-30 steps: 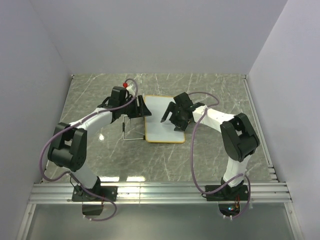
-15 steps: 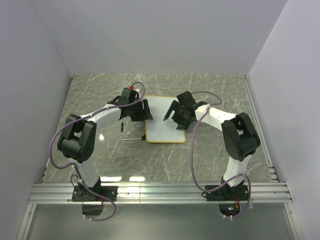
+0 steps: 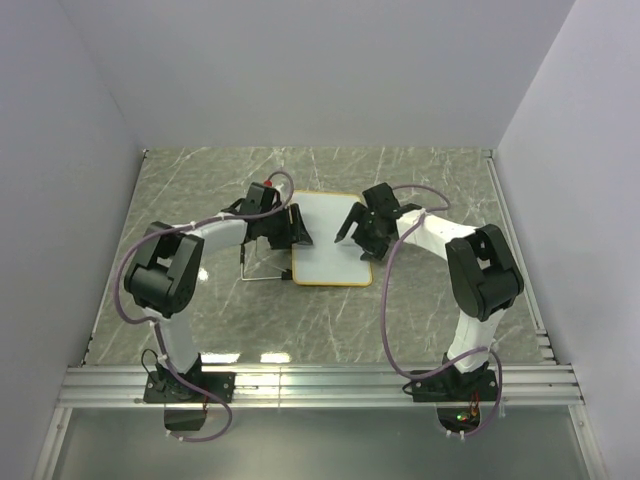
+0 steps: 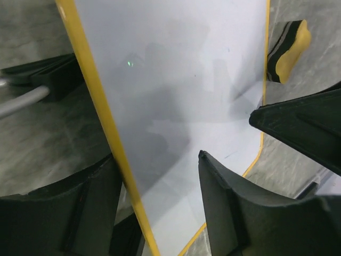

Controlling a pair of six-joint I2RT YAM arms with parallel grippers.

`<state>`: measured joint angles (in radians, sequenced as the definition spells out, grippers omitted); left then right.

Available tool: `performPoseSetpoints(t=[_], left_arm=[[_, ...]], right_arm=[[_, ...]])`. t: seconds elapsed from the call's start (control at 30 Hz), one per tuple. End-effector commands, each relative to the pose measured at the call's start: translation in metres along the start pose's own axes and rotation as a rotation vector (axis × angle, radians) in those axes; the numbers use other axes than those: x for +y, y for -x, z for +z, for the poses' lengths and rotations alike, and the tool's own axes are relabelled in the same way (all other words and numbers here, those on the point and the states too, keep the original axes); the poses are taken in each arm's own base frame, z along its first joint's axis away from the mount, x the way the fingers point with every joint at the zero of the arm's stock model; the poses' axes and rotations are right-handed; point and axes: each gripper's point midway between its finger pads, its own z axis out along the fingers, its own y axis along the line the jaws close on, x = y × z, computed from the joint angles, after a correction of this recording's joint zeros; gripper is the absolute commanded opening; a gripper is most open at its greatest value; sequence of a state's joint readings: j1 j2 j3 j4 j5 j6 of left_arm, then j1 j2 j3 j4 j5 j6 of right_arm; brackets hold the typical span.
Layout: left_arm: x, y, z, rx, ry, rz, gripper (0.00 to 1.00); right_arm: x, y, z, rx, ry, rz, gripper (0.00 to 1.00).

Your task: Erase the whiteboard

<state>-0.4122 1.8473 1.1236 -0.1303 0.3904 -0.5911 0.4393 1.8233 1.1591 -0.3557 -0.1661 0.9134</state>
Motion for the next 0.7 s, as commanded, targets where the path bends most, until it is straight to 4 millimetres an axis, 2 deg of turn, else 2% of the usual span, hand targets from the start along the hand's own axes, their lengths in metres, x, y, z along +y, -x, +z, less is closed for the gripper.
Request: performPoseSetpoints(t=[0.0,0.1,0.13,0.2,0.23,0.33,0.4,0.43,0.5,0.53,0.6,0.63,0.67], left_arm=[[-0.025,-0.007,0.013,0.029,-0.166,-0.028,0.58],[-0.026,-0.015,0.019,0.025,-0.197,-0.038,0.49],[-0.029,-0.011,0.019,0.003,-0.212,-0.03,0.45],[-0.028,-0.013,0.017,-0.01,-0.215,-0.032,0.33],[-0.03,-0.011,0.016,-0.022,-0.218,-0.03,0.17],[-0.035,-0.001,0.01,-0.05,-0.215,-0.011,0.01],[-0.042,0.006,0.005,-0.06,-0.222,0.016,0.0],[-0.051,0.017,0.001,-0.077,-0.236,0.034,0.0],[-0.057,0.022,-0.004,-0.065,-0.232,0.049,0.0],[-0.068,0.034,-0.009,-0.084,-0.241,0.067,0.0],[-0.071,0.037,-0.015,-0.062,-0.209,0.077,0.0],[-0.082,0.053,-0.023,-0.095,-0.21,0.099,0.01],[-0.084,0.054,-0.031,-0.087,-0.189,0.096,0.0]], right_arm=[[0.001,0.005,-0.001,-0.008,0.02,-0.019,0.94],[-0.001,0.005,0.0,-0.005,0.019,-0.022,0.94],[-0.002,0.005,0.0,-0.003,0.019,-0.022,0.94],[-0.003,0.004,0.001,-0.003,0.019,-0.023,0.94],[-0.003,0.005,0.0,-0.003,0.02,-0.024,0.94],[-0.004,0.006,0.0,-0.001,0.022,-0.026,0.94],[-0.002,0.008,-0.002,-0.005,0.028,-0.027,0.94],[0.0,0.009,-0.003,-0.008,0.032,-0.024,0.94],[0.002,0.011,-0.005,-0.015,0.038,-0.025,0.93],[0.004,0.013,-0.008,-0.022,0.043,-0.025,0.93],[0.001,0.017,-0.012,-0.033,0.04,-0.02,0.93],[0.004,0.02,-0.018,-0.045,0.052,-0.017,0.94],[0.001,0.021,-0.019,-0.047,0.05,-0.01,0.93]])
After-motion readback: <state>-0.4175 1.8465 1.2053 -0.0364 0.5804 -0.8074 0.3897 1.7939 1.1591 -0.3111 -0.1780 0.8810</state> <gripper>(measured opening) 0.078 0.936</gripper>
